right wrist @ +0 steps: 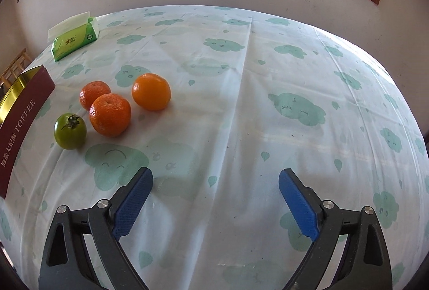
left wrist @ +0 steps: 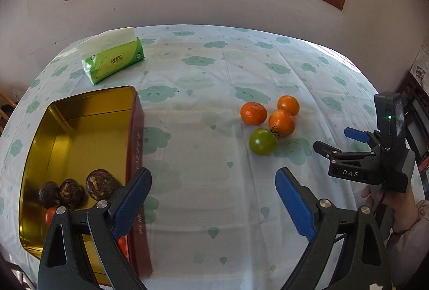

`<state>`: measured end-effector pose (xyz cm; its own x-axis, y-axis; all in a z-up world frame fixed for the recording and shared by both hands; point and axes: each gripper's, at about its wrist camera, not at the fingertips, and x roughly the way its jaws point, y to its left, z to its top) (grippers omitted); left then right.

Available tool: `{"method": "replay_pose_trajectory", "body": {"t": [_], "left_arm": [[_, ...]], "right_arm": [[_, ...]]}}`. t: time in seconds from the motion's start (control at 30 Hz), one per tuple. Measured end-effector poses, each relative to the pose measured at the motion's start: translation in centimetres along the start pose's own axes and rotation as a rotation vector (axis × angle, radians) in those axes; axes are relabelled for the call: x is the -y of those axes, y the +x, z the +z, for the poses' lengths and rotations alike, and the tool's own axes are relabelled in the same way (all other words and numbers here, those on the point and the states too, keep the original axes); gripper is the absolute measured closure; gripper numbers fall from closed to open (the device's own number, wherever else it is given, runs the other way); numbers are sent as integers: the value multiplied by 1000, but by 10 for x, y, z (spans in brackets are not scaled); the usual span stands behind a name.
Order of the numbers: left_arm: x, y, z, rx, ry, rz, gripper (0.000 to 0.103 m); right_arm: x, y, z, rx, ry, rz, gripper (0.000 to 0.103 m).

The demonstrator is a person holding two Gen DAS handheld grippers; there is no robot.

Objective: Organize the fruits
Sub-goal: 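Withdraw the right gripper back toward the remaining fruit, then move the left gripper to the green tomato on the cloth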

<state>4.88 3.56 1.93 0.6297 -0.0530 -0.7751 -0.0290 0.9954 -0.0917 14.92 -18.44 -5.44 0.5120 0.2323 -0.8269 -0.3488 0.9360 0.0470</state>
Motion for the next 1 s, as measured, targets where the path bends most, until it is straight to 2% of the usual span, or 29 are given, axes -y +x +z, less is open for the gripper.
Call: {"method": "replay_pose_trajectory", "body": {"t": [0.13,0.33,0.53,0.7,0.83,0.9,1.0], "left_arm": [[16,17,6,-9,33,-20,11],[30,41,8,-25,57,-44,14],[41,58,10,-38,76,-72,20],[47,72,16,-47,105,-73,35],[46,81,21,-44,101,-75,39],[45,86,22,-55,82,-91,50],[44,90,22,-63,65,-98,52]], "right_arm": [[5,4,2,-8,4,5,0],[4,4,2,-9,2,4,0],[4,4,2,-9,2,4,0],[5,4,2,-9,1,4,0],[5,4,2,-8,2,4,0],[4,4,2,-9,2,4,0],[4,4,2,-9,2,4,0]]}}
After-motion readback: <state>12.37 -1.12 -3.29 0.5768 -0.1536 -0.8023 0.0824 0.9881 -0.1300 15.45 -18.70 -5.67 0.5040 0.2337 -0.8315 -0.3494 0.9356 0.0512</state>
